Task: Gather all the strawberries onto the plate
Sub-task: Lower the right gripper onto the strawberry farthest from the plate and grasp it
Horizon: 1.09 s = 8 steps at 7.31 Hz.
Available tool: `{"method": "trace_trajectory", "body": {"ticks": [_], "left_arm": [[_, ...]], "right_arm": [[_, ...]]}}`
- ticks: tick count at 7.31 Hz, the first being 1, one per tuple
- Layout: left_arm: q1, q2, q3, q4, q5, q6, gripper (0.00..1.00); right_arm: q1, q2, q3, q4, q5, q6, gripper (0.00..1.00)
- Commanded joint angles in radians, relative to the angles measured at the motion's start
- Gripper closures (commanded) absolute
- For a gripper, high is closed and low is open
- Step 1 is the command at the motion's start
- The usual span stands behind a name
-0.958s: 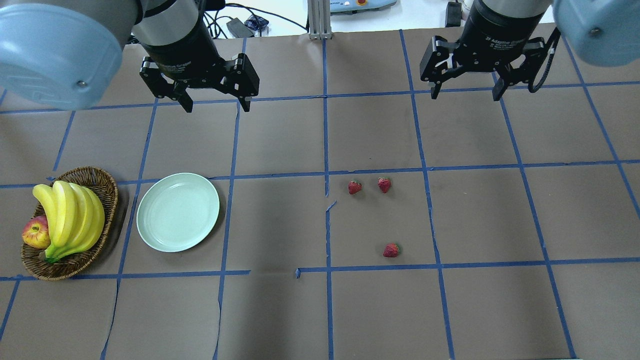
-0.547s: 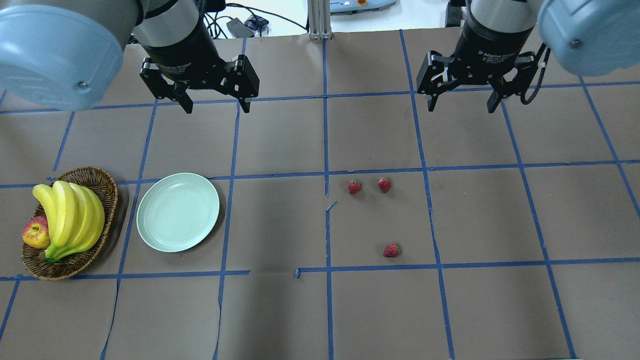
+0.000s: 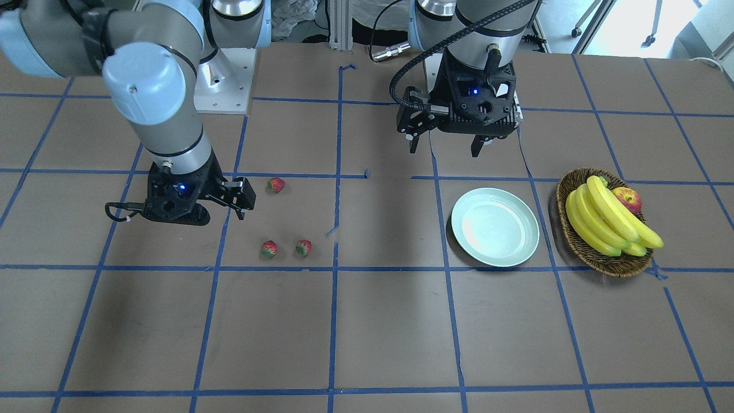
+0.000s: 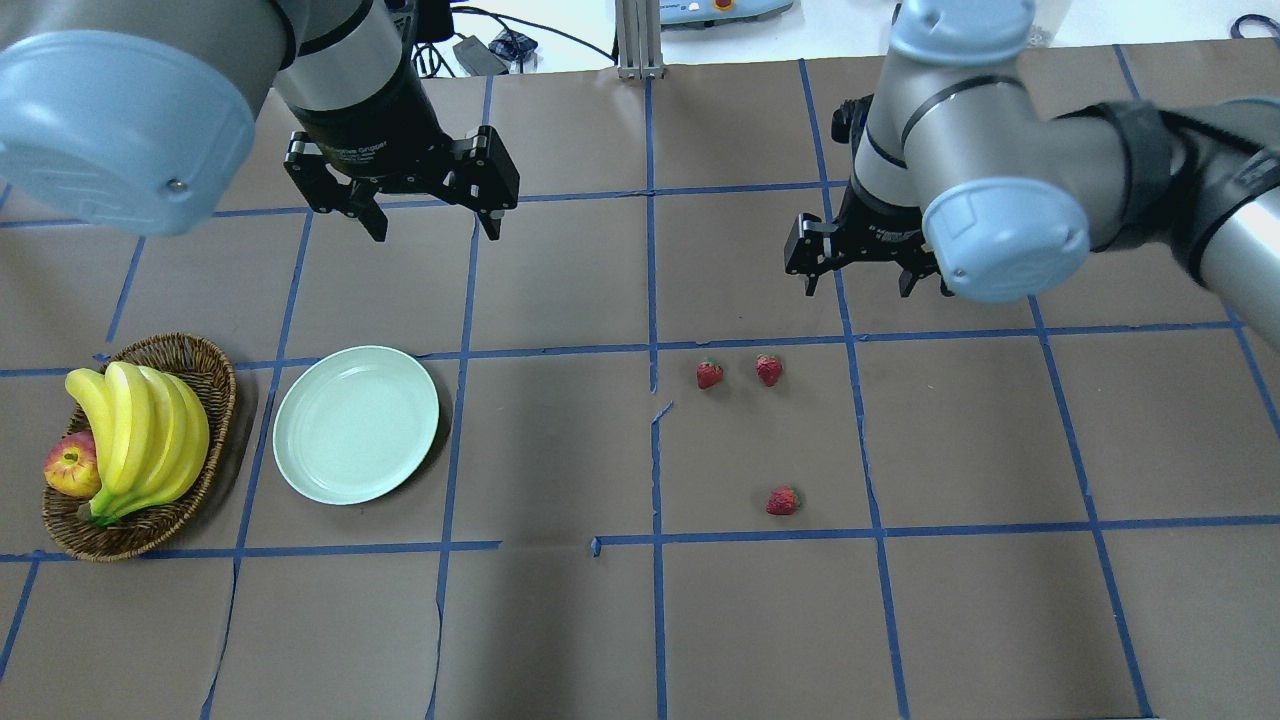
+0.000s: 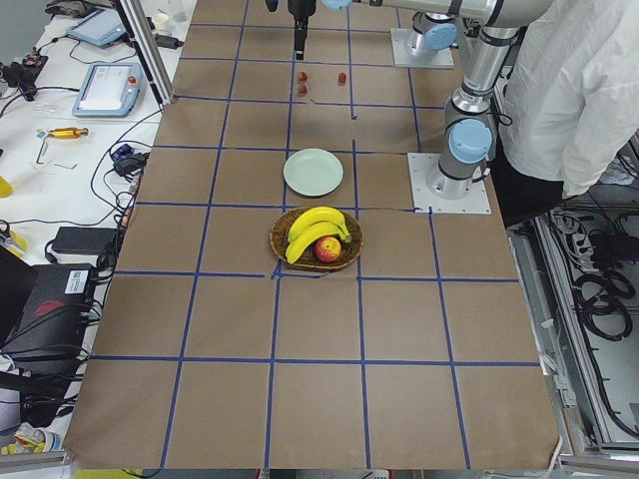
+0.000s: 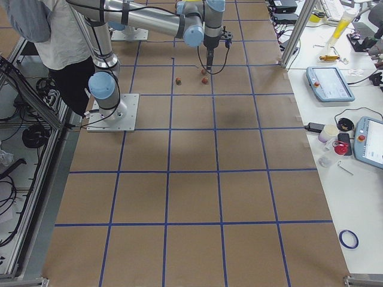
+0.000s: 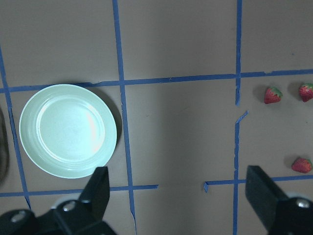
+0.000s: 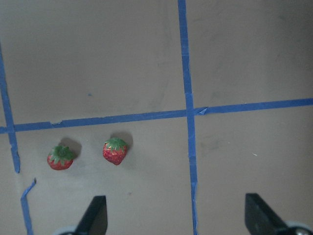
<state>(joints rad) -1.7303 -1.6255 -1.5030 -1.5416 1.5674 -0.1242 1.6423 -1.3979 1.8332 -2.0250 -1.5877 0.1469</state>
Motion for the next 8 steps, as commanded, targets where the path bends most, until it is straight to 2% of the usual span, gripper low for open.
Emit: {"method": "trace_trajectory", "body": {"ticks": [1, 2, 4, 6, 7, 8], "left_arm": [[0.0, 0.001, -0.003, 0.0, -0.001, -0.002, 0.0], [0.0, 0.001, -0.003, 0.0, -0.001, -0.003, 0.0], [-0.002, 0.001, -0.003, 0.0, -0.001, -0.003, 0.0], [-0.002, 0.001, -0.003, 0.0, -0.001, -0.005, 0.0], [-0.002, 0.001, -0.005, 0.0, -0.001, -0.006, 0.0], [-0.002, 0.003, -0.005, 0.0, -0.001, -0.003, 0.0]], "right_arm": [[0.005, 0.091, 0.185, -0.347, 0.07, 0.0, 0.0], [0.005, 0.127, 0.204, -0.386, 0.118, 0.002, 0.0], [0.022, 0.18, 0.205, -0.388, 0.121, 0.002, 0.0], [0.03, 0.195, 0.204, -0.391, 0.123, 0.008, 0.05], [0.034, 0.2, 0.202, -0.391, 0.123, 0.008, 0.22], [0.037, 0.2, 0.195, -0.391, 0.112, 0.008, 0.57]]}}
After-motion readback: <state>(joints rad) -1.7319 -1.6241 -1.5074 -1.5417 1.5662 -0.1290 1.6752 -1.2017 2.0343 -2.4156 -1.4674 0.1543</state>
